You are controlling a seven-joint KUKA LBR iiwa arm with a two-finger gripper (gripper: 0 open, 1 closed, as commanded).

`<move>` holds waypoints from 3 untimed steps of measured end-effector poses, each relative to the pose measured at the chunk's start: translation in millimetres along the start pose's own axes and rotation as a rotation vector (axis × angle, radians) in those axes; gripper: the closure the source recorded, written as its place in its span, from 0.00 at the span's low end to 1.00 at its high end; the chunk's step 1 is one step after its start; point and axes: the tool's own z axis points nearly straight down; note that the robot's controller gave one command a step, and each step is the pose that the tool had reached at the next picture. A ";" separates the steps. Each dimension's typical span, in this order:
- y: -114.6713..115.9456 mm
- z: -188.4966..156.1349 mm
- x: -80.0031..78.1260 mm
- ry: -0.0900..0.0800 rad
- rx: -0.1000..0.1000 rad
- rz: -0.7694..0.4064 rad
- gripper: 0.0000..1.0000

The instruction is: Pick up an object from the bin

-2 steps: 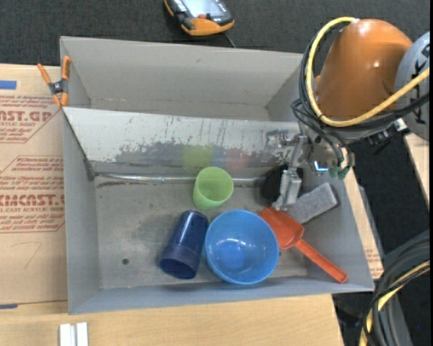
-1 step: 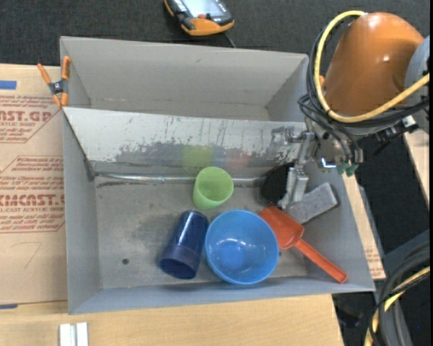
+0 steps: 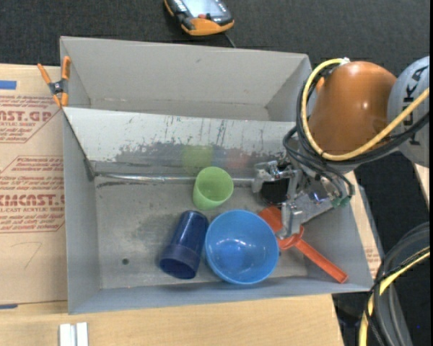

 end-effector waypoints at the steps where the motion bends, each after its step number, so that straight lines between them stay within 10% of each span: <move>1: 4.5 1.8 -4.3 0.000 -0.001 0.081 0.00; 2: -13.7 -77.1 1.4 -0.006 0.002 0.107 0.00; 3: -18.2 -77.5 8.9 -0.023 0.009 -0.063 0.00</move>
Offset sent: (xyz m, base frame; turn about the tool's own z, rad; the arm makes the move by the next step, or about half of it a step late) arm -0.0020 -0.0389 0.1527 -0.3301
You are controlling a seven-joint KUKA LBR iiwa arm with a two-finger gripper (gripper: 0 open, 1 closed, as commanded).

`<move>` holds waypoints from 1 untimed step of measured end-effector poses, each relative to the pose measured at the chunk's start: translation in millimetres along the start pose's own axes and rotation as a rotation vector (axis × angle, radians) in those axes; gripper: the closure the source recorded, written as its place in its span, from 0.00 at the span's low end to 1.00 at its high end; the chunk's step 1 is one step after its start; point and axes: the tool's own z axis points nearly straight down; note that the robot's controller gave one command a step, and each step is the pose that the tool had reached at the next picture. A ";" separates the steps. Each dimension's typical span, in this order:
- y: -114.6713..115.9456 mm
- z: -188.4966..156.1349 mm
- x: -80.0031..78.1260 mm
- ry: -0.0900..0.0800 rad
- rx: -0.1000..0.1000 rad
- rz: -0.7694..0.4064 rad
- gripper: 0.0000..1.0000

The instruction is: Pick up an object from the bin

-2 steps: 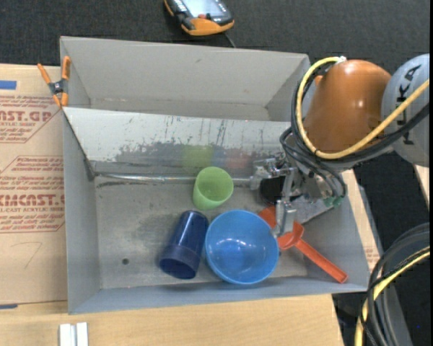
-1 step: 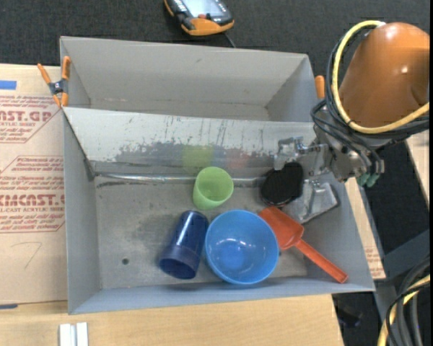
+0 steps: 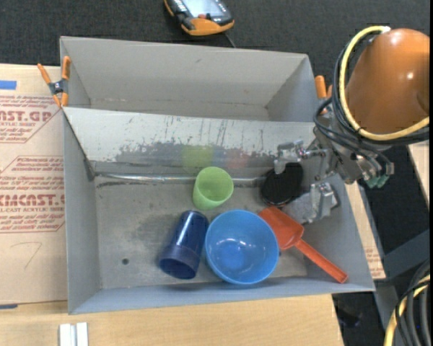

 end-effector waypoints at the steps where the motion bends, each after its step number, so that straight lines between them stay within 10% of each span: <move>1: -21.4 -34.3 22.3 0.007 -0.004 -0.109 0.00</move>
Offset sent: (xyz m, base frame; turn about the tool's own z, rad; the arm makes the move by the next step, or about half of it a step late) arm -0.0040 -0.0092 -0.0867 -0.1627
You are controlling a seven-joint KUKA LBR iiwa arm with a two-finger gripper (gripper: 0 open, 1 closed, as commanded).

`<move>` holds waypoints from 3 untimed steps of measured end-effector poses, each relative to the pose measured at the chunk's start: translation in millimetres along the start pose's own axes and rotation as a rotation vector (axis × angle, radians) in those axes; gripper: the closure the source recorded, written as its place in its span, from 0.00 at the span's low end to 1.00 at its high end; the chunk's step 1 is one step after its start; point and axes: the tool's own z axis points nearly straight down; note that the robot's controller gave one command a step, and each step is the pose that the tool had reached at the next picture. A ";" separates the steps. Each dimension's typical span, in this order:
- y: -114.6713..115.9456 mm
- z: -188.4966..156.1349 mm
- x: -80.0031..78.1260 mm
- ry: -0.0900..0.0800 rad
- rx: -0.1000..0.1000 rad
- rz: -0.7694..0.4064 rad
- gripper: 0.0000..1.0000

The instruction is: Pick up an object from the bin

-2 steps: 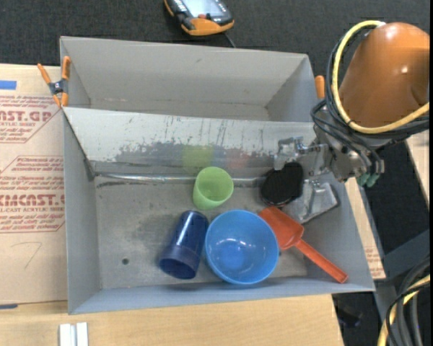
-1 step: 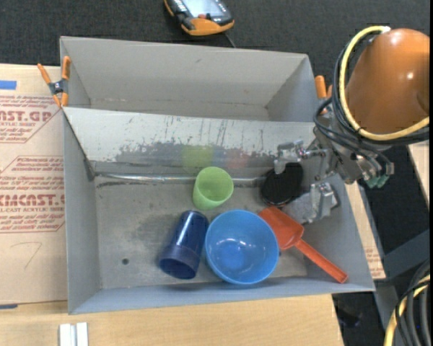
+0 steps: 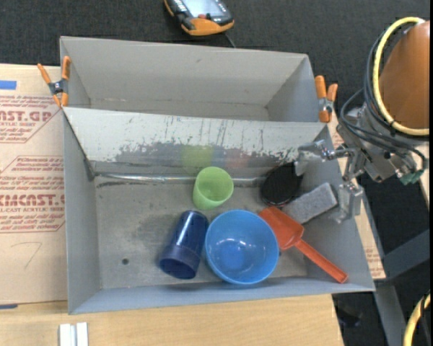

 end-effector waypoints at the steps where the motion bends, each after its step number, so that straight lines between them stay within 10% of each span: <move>1: 8.8 82.9 -11.7 -0.006 0.001 -0.041 0.00; 2: 15.3 80.1 1.9 -0.008 0.006 -0.072 0.00; 3: 27.1 157.7 -17.6 0.003 -0.008 -0.034 0.00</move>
Offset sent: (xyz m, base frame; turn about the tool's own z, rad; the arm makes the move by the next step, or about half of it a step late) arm -0.0191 0.0129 -0.0493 -0.1005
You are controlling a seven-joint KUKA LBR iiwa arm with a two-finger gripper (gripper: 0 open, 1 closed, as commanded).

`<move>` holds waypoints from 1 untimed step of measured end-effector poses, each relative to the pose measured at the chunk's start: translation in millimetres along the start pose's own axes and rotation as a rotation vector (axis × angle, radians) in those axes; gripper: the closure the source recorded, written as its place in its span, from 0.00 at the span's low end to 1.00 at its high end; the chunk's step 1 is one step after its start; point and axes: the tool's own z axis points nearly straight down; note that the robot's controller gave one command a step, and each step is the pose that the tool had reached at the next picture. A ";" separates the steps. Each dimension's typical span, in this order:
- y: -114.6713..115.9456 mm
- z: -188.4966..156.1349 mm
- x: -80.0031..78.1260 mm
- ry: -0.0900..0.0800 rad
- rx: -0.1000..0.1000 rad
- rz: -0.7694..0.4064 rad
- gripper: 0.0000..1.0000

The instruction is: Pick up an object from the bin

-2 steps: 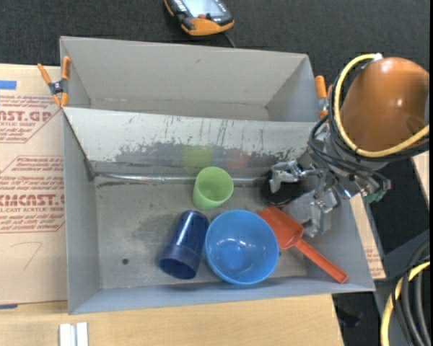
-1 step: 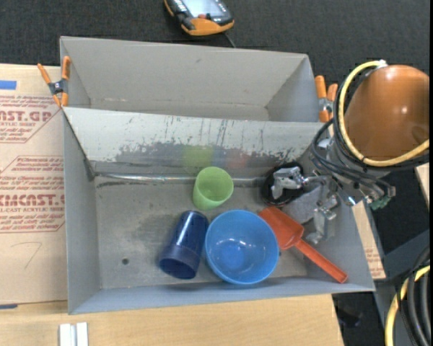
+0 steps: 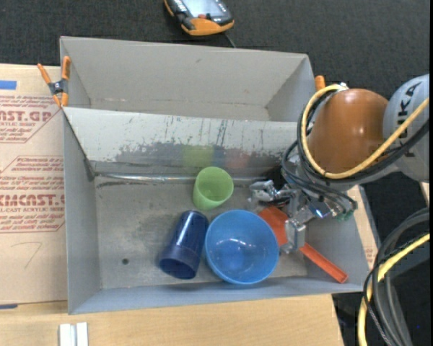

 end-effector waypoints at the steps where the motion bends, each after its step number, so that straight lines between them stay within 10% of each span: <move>1: -14.2 -2.1 34.5 -0.016 0.022 -0.274 0.00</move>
Offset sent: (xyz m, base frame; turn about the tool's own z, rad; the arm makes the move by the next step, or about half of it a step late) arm -0.0351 -0.0235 -0.0445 -0.3913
